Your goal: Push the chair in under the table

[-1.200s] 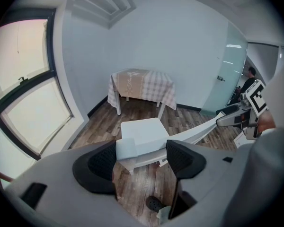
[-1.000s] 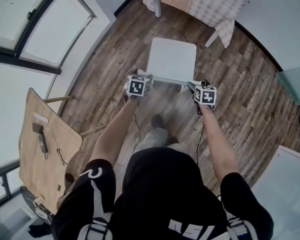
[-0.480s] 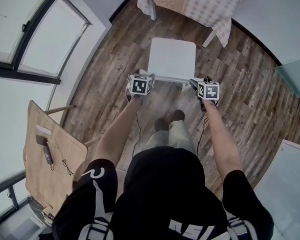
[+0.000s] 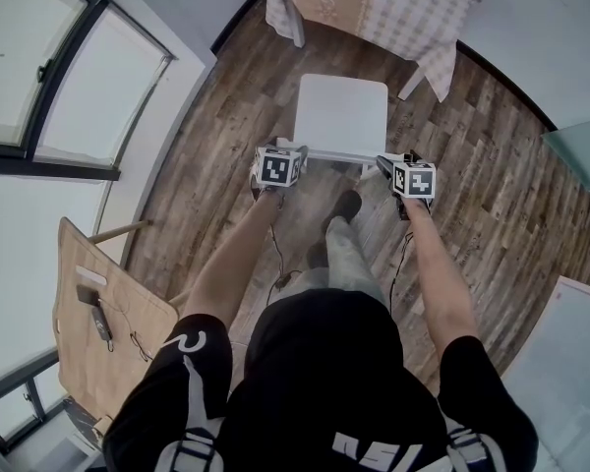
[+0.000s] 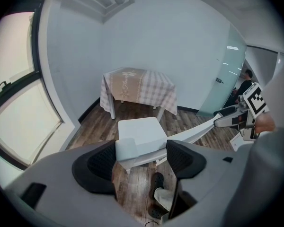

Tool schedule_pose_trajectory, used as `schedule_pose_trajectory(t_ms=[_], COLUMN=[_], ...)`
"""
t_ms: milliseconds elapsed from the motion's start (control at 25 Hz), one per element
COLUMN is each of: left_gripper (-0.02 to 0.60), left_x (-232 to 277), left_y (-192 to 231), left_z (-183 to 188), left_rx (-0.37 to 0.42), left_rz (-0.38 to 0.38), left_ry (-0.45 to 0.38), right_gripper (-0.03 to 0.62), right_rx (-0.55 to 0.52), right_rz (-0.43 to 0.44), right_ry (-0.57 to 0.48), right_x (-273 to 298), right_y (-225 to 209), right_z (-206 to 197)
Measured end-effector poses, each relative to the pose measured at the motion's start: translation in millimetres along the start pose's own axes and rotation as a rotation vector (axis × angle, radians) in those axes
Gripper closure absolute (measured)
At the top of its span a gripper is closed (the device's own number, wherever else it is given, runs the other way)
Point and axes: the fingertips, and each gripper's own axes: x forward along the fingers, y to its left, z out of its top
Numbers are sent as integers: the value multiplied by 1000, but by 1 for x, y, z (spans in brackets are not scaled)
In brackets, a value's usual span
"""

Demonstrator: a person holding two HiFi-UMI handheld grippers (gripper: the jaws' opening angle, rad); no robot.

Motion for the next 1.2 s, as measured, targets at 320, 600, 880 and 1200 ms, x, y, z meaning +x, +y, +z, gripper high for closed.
schedule_pose_trajectory(t_ms=[320, 600, 880, 1200], left_gripper=[247, 247, 247, 247], left_x=[37, 71, 100, 129], left_y=[15, 24, 26, 33], left_z=[58, 103, 140, 178], left_rx=[-20, -28, -33, -32], left_rz=[-28, -22, -16, -7], left_ry=[14, 20, 21, 20], right_gripper=[161, 161, 161, 161], right_rx=[8, 20, 20, 21], right_rz=[-11, -10, -9, -2], right_ry=[13, 18, 25, 24], right_x=[32, 60, 82, 108], right_y=[-29, -56, -83, -107], right_z=[53, 95, 130, 163])
